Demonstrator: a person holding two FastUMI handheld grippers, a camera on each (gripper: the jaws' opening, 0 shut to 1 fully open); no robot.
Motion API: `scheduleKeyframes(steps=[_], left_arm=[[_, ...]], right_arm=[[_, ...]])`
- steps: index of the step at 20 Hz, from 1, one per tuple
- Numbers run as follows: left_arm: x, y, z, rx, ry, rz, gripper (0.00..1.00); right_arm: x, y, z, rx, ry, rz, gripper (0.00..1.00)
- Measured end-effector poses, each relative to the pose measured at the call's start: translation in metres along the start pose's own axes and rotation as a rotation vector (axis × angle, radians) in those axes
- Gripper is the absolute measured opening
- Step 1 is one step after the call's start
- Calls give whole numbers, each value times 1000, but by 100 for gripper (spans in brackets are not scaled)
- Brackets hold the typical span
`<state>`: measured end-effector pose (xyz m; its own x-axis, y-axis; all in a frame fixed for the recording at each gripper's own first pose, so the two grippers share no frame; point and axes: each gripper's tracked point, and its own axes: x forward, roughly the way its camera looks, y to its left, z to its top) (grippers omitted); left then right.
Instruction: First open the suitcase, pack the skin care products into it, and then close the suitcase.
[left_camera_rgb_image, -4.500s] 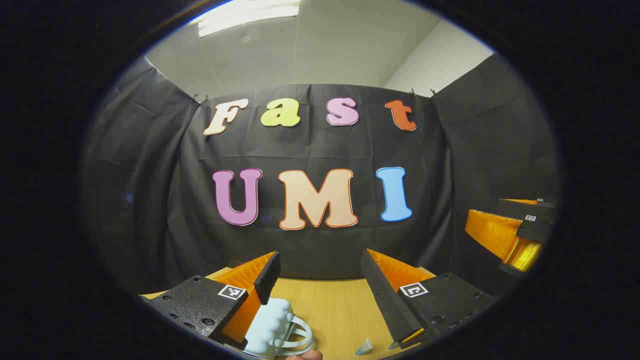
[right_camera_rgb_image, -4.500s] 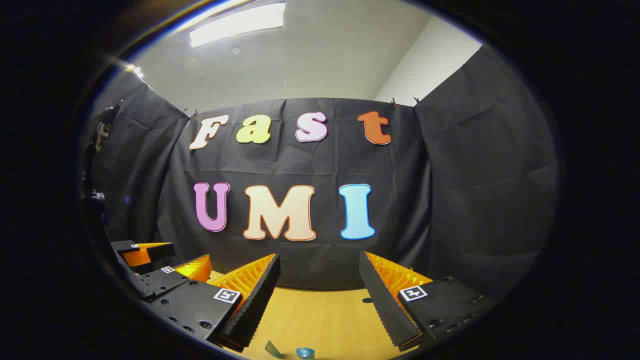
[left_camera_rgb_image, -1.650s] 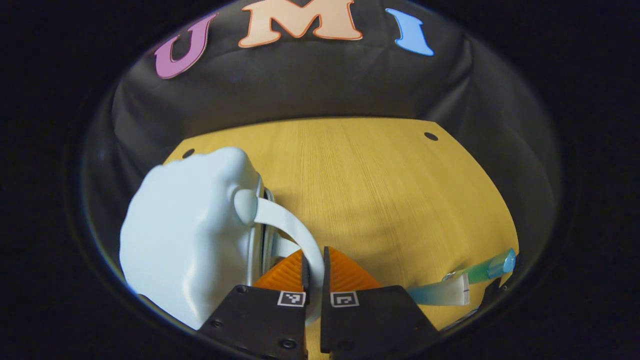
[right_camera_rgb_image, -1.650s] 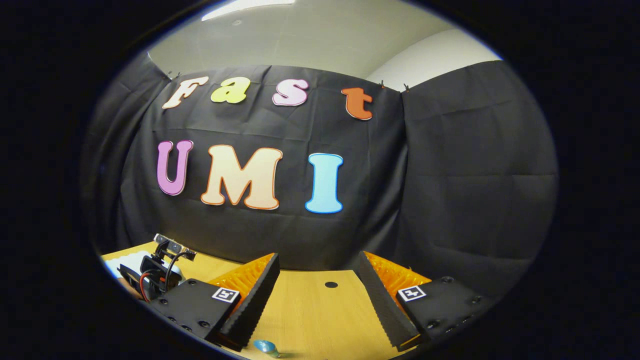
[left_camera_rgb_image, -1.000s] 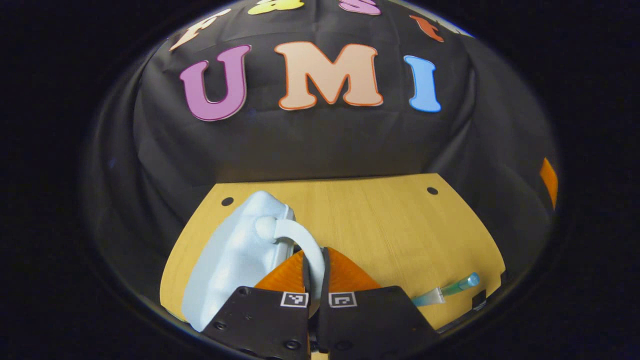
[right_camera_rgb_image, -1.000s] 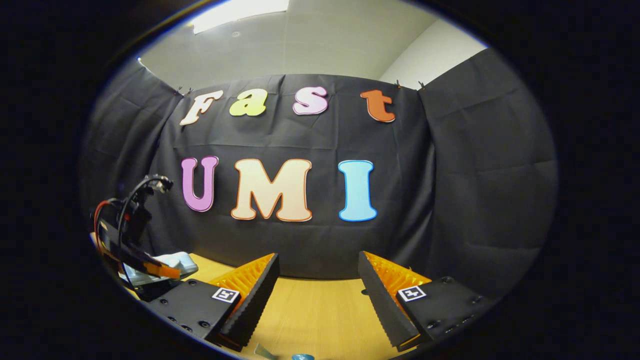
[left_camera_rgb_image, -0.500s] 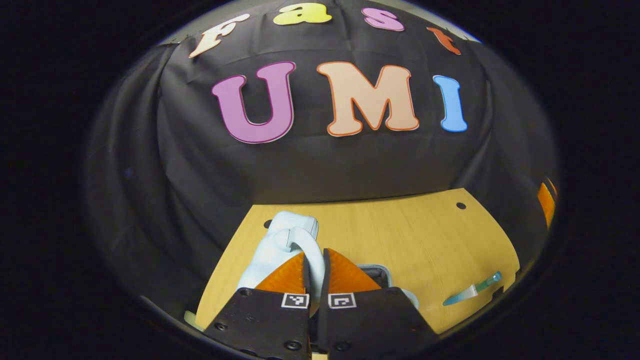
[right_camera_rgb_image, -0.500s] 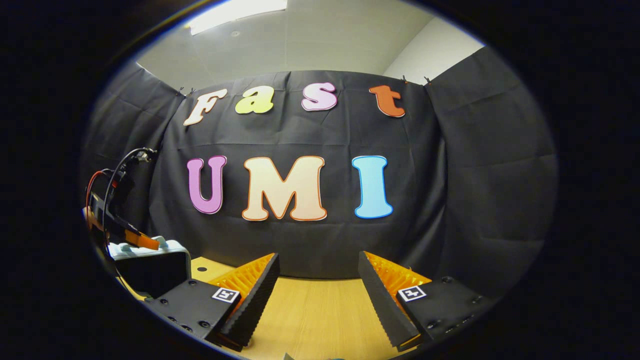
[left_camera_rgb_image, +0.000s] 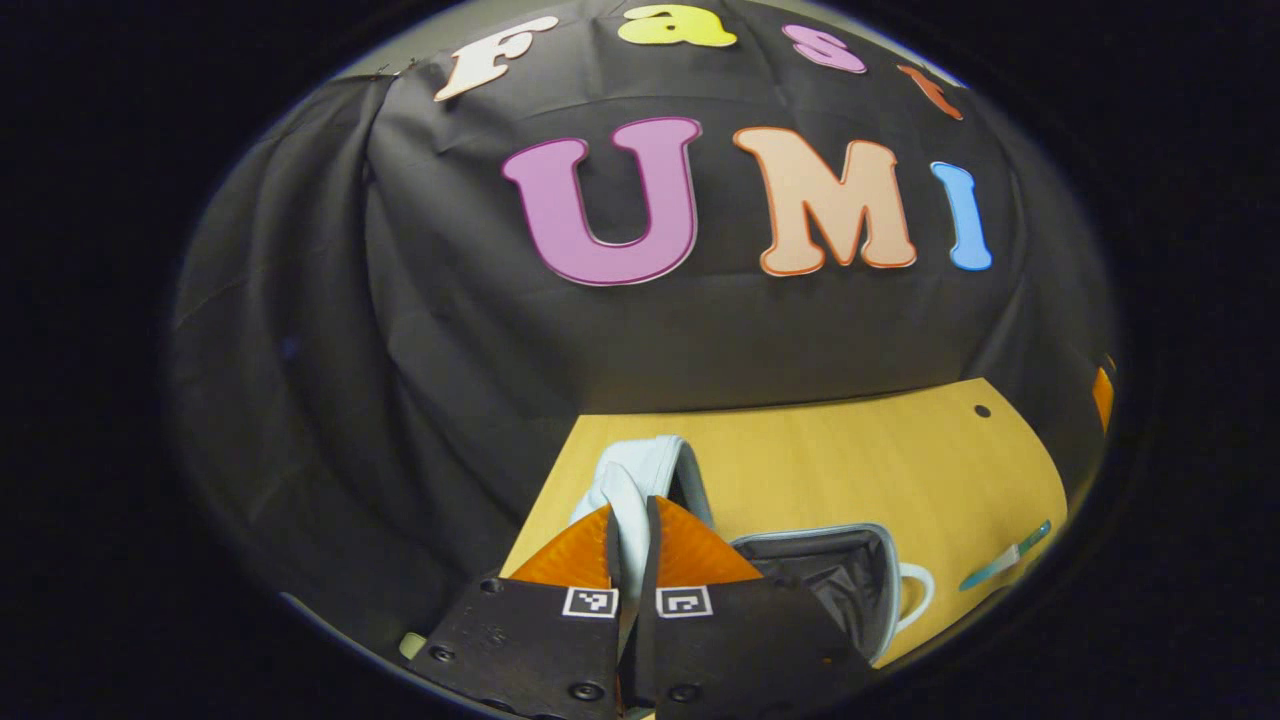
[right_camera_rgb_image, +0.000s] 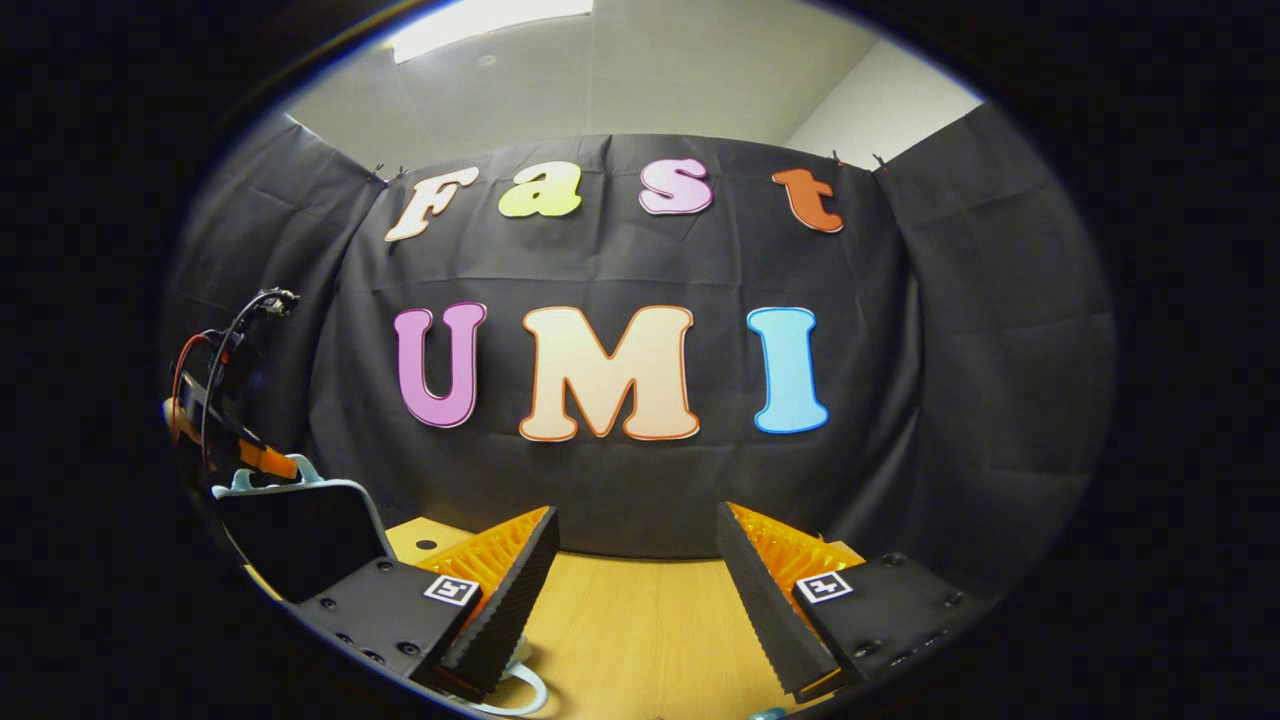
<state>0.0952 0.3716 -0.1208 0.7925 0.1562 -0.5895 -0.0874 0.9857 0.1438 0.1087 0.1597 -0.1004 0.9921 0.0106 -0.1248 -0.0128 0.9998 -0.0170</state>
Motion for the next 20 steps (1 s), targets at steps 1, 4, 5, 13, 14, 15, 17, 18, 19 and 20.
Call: scheduleKeyframes(steps=[1, 4, 5, 13, 14, 15, 17, 18, 19, 20], left_arm=[[4, 15, -4, 1, 6, 20, 0], [15, 61, -12, 18, -2, 90, 0], [19, 68, -17, 9, 8, 89, 0], [59, 120, -85, -101, 135, 132, 0], [64, 124, -93, -123, 148, 136, 0], [68, 129, -102, -142, 153, 136, 0], [74, 135, -121, -163, 182, 145, 0], [79, 134, -130, -175, 200, 148, 0], [84, 134, -140, -189, 218, 152, 0], [91, 134, -148, -204, 230, 154, 0]], right_arm=[[1, 7, -1, -5, 0, 2, 99], [4, 24, 1, -16, -1, 0, 99], [5, 29, 0, -18, 2, 0, 99], [12, 56, -1, -45, 13, 2, 99], [12, 60, -2, -44, 19, 3, 100], [13, 62, -4, -42, 24, 6, 99], [13, 69, -1, -42, 19, 11, 99], [13, 72, 0, -49, 18, 14, 99], [14, 74, 0, -60, 15, 17, 99], [14, 75, -1, -72, 15, 19, 99]])
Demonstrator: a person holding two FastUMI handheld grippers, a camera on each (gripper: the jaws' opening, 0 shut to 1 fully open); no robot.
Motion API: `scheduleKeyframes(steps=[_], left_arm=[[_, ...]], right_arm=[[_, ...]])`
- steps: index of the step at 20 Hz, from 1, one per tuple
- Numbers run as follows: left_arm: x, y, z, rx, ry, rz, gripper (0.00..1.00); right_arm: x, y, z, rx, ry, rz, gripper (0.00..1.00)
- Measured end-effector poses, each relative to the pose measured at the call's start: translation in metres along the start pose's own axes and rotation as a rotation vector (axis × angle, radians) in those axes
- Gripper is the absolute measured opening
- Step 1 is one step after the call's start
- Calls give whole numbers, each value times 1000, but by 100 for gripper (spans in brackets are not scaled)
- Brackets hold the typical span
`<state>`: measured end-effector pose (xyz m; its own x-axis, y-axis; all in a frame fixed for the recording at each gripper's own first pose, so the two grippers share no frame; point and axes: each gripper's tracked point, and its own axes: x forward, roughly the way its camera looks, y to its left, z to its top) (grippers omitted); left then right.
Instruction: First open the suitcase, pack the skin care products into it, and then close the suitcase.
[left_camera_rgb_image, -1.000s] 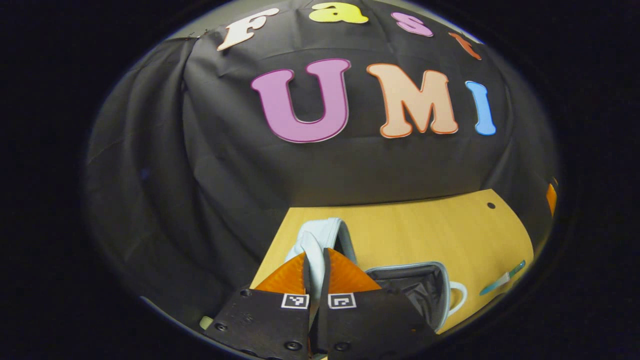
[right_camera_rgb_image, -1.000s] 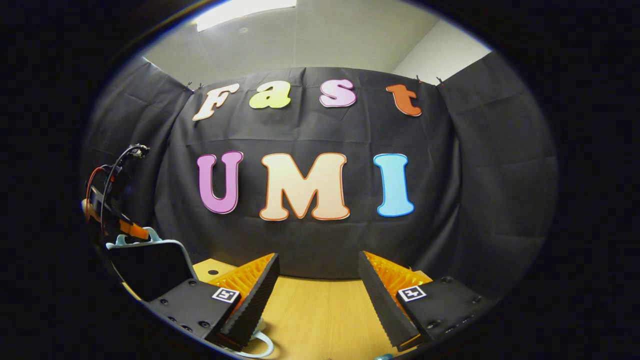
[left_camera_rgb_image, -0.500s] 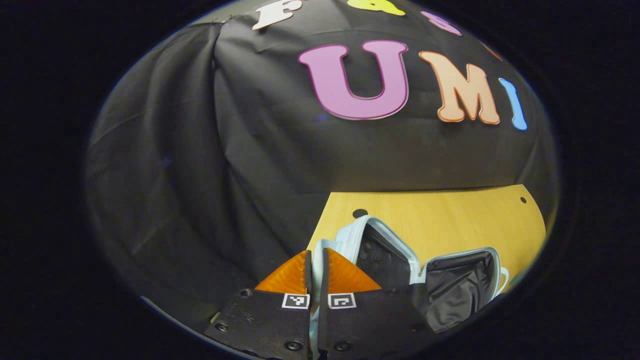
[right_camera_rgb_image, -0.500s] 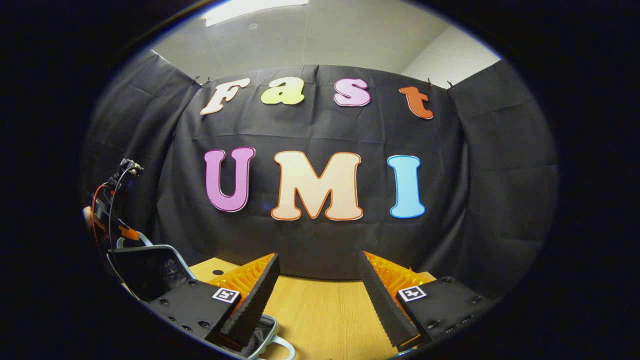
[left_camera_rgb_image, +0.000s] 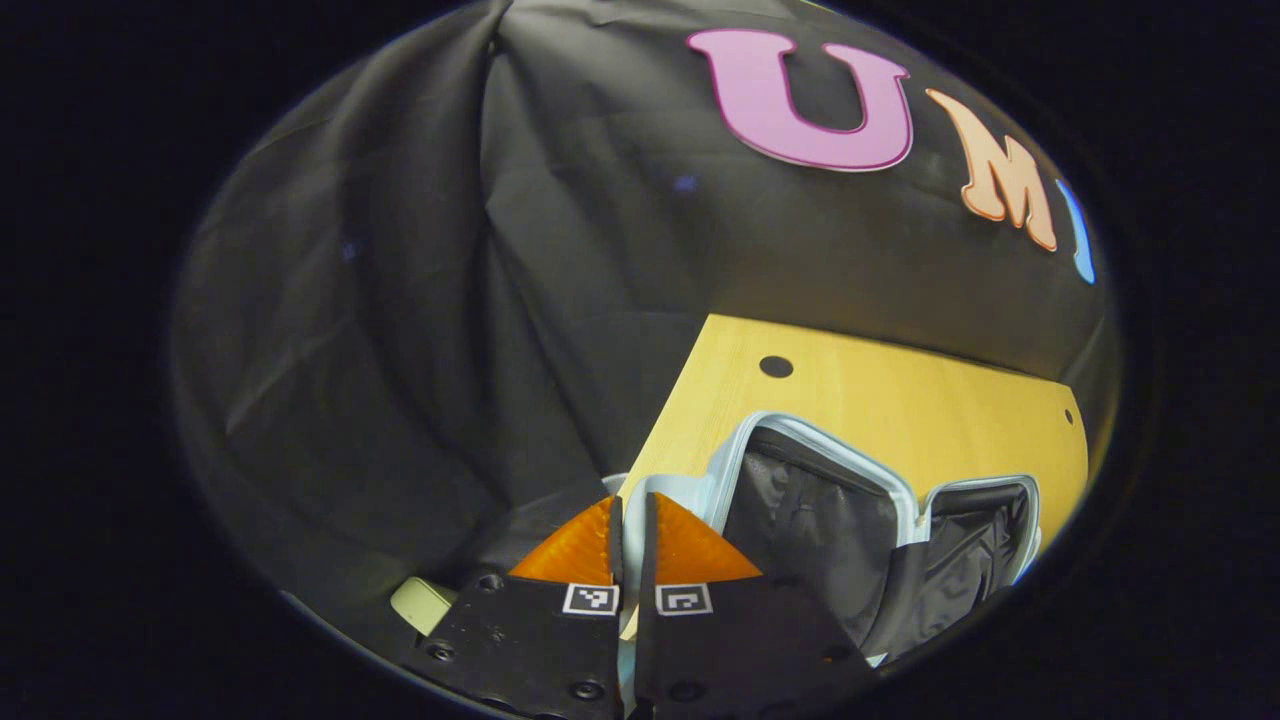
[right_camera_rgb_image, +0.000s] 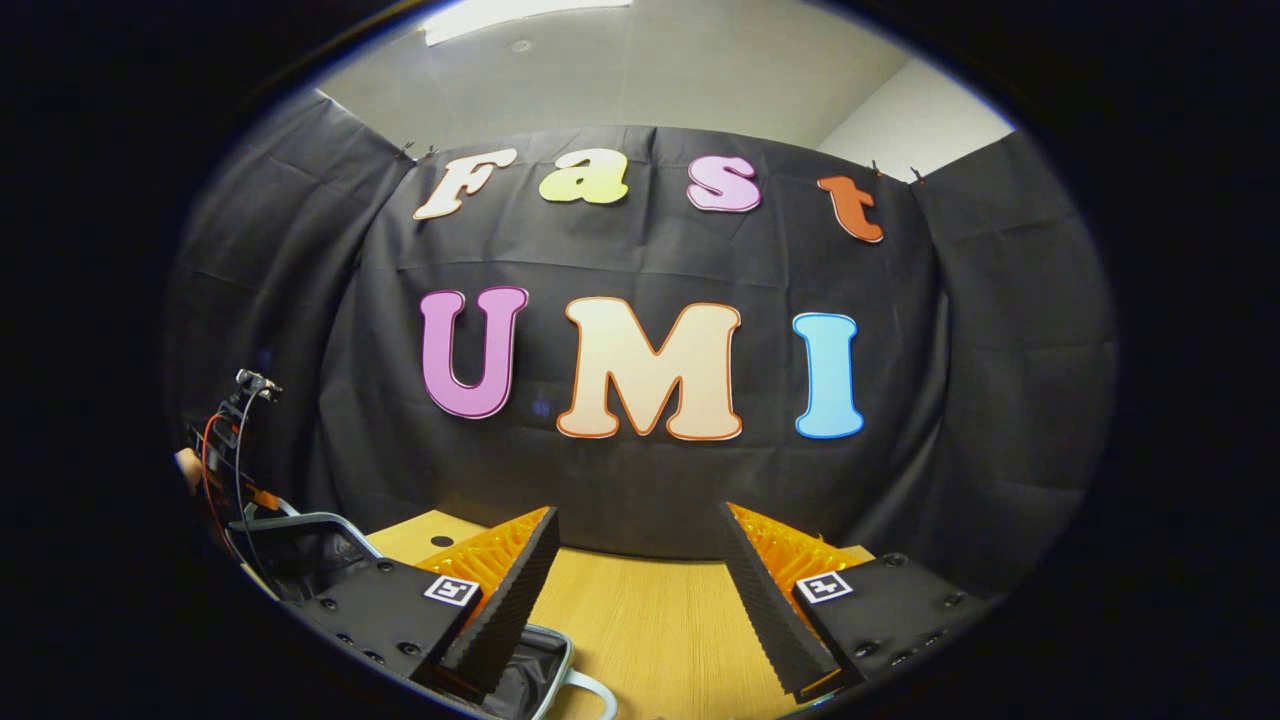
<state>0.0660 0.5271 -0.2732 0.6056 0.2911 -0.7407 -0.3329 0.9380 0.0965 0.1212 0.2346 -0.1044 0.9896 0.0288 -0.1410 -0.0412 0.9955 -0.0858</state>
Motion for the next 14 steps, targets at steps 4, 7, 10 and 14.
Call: scheduleKeyframes(steps=[4, 7, 10, 14], left_arm=[[15, 10, -14, -48, 12, 22, 0], [13, 31, 2, -70, -121, 122, 33], [-21, 25, 45, -68, -301, 148, 100], [-79, -20, 88, -18, -474, 118, 93]], right_arm=[[-1, -3, -5, -16, 13, -8, 99], [-2, -13, -8, -14, 23, -25, 100], [-2, -23, -6, -10, 15, -28, 99], [-8, -42, -2, 15, -5, -19, 99]])
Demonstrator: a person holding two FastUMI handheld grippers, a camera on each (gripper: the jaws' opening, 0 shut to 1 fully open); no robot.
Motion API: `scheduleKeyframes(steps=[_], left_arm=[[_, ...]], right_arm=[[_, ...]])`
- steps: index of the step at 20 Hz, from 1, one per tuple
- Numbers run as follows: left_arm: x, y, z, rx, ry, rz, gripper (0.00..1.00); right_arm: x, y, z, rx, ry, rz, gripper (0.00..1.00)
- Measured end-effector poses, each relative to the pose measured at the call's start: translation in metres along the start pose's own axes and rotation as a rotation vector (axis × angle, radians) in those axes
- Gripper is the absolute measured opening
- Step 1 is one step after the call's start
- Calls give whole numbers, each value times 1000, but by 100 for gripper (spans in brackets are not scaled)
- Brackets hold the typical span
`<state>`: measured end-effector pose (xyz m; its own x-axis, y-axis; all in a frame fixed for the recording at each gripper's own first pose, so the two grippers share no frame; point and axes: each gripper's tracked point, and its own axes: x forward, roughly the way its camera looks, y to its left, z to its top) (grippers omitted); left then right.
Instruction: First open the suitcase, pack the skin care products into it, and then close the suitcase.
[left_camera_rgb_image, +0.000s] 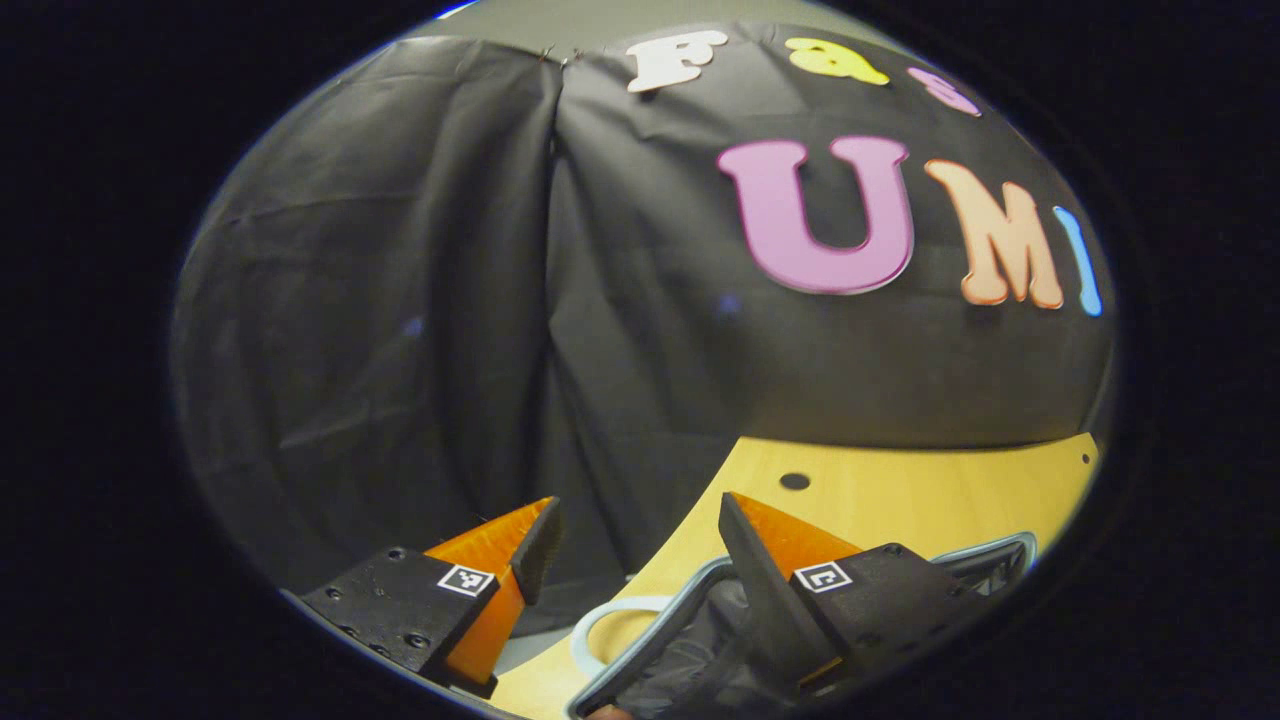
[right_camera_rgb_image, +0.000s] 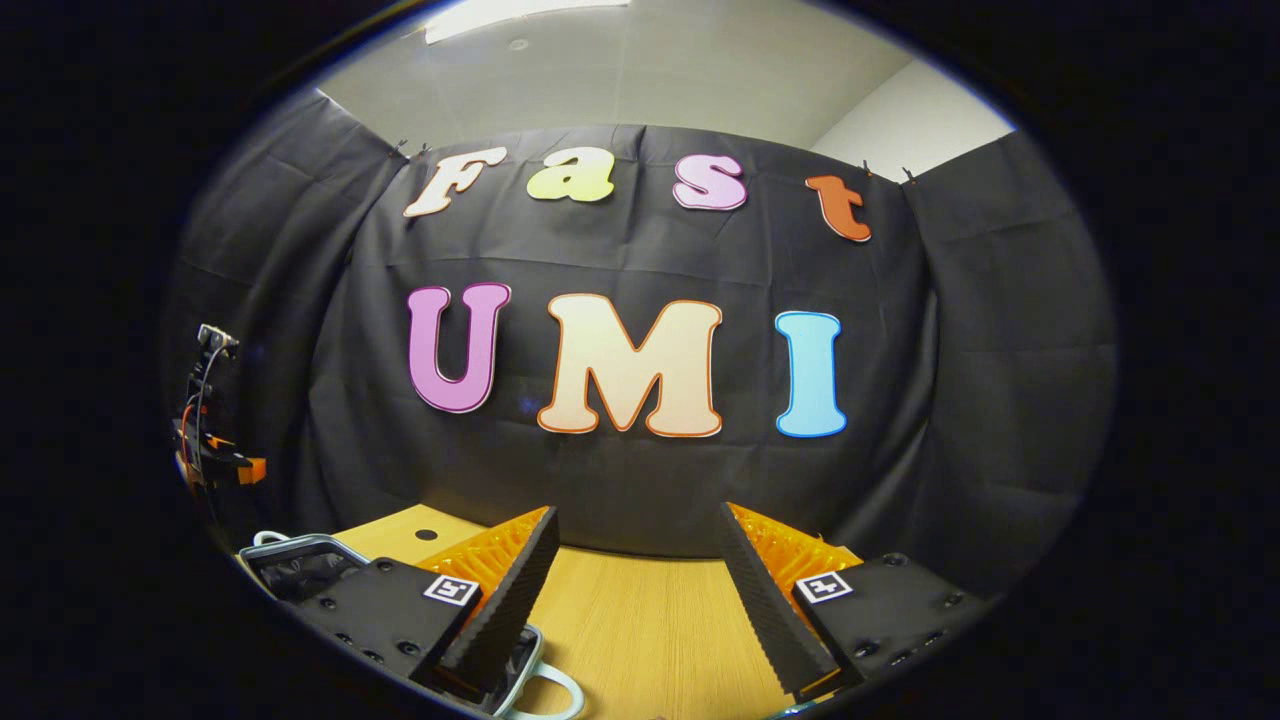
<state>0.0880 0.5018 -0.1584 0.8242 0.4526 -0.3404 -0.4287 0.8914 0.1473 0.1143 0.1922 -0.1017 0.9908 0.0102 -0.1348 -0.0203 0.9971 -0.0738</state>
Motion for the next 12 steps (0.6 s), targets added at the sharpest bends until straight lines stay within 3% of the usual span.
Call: scheduleKeyframes(steps=[2, 3, 6, 7, 8, 9, 11, 12], left_arm=[[-29, -25, 24, -6, -58, -37, 98], [-47, -33, 28, -16, -71, -54, 94], [-90, -74, 47, -34, -118, -110, 94], [-100, -92, 53, -34, -134, -129, 99], [-109, -106, 60, -31, -152, -146, 94], [-119, -124, 65, -23, -168, -161, 99], [-137, -155, 68, -9, -184, -198, 94], [-148, -172, 69, -4, -190, -221, 99]], right_arm=[[-7, -13, 4, 7, -8, 13, 100], [-11, -23, 7, 9, -14, 14, 100], [-22, -47, 14, 31, -33, 23, 99], [-26, -55, 14, 34, -33, 24, 99], [-30, -63, 15, 36, -36, 26, 99], [-33, -71, 18, 38, -43, 27, 99], [-40, -88, 23, 42, -57, 24, 99], [-44, -96, 24, 46, -63, 22, 99]])
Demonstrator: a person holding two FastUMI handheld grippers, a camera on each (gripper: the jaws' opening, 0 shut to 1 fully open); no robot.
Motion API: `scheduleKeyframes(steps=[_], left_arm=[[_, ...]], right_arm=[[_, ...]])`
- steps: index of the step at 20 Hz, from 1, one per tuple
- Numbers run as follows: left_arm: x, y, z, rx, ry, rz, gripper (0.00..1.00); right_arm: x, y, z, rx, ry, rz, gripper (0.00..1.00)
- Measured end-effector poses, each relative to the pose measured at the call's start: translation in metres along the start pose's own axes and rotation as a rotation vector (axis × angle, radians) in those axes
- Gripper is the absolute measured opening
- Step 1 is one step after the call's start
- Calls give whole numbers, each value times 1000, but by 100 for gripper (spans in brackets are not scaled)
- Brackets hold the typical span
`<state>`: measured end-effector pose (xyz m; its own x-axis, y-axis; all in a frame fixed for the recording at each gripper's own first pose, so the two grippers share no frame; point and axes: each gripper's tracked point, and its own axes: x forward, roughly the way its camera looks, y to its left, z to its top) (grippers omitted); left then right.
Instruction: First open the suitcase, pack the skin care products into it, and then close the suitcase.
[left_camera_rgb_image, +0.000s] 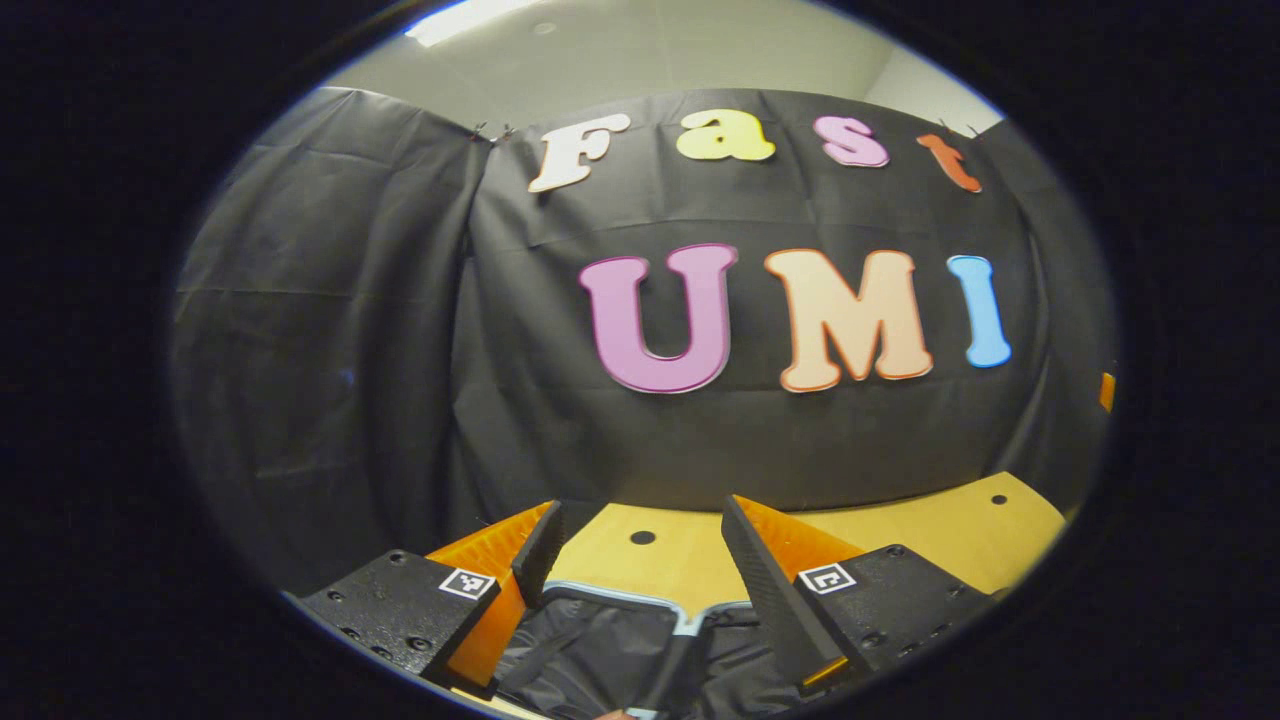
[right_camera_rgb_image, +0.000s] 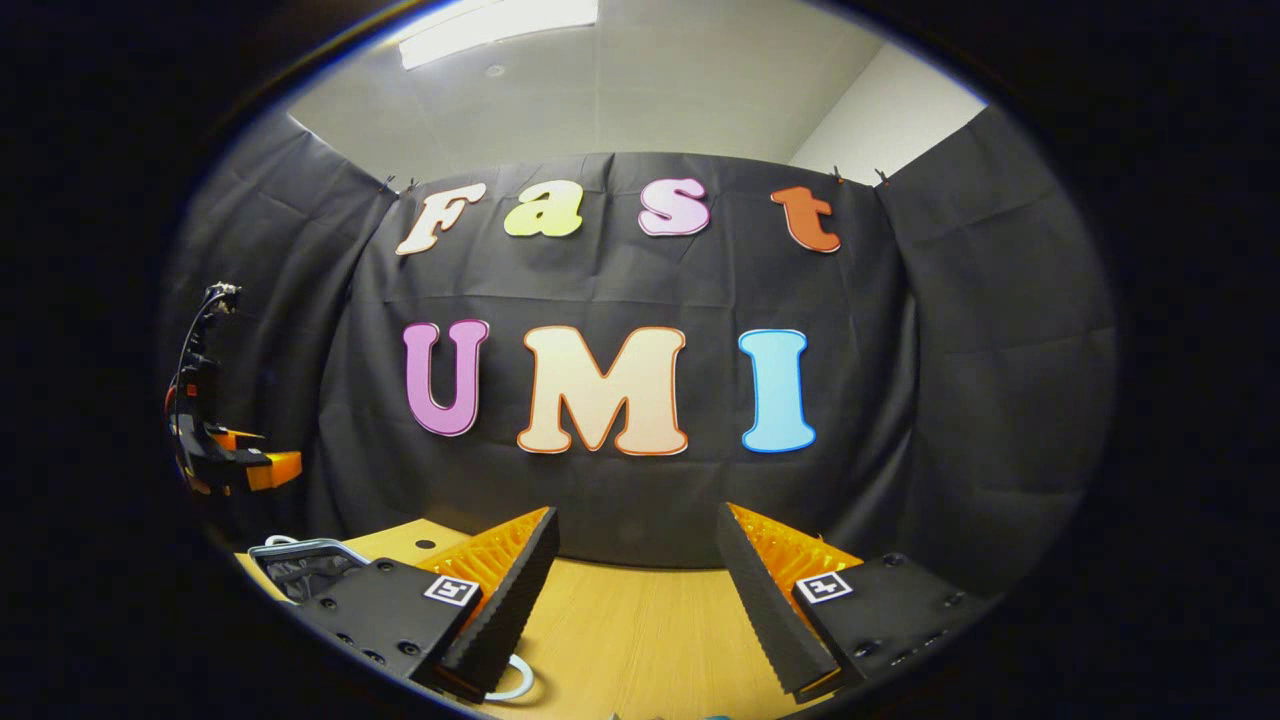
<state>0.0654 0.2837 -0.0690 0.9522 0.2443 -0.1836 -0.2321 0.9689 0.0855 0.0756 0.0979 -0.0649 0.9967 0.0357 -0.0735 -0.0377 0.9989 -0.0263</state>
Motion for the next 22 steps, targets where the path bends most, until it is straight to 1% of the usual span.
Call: scheduleKeyframes(steps=[1, 2, 3, 4, 7, 8, 9, 10, 18, 22], left_arm=[[-6, -16, 1, -2, -6, -23, 94], [-11, -33, 4, -4, -9, -48, 99], [-16, -51, 3, -7, -6, -67, 99], [-21, -68, 3, -13, -7, -88, 94], [-39, -114, 3, -23, -5, -158, 94], [-44, -129, 2, -23, -1, -178, 99], [-49, -142, 0, -24, 3, -196, 99], [-53, -155, -2, -24, 8, -213, 94], [-85, -249, -52, -43, 116, -324, 94], [-105, -294, -96, -45, 211, -386, 94]], right_arm=[[-4, -9, 1, 2, -3, -3, 100], [-7, -17, 2, 5, -5, -4, 100], [-11, -25, 3, 7, -6, -5, 100], [-14, -32, 4, 10, -7, -8, 99], [-24, -54, 4, 20, -2, -10, 100], [-28, -61, 6, 19, -5, -12, 100], [-31, -69, 8, 15, -9, -13, 100], [-34, -75, 8, 11, -11, -15, 100], [-61, -129, 6, -18, -1, -23, 98], [-72, -146, -4, -25, 24, -16, 100]])
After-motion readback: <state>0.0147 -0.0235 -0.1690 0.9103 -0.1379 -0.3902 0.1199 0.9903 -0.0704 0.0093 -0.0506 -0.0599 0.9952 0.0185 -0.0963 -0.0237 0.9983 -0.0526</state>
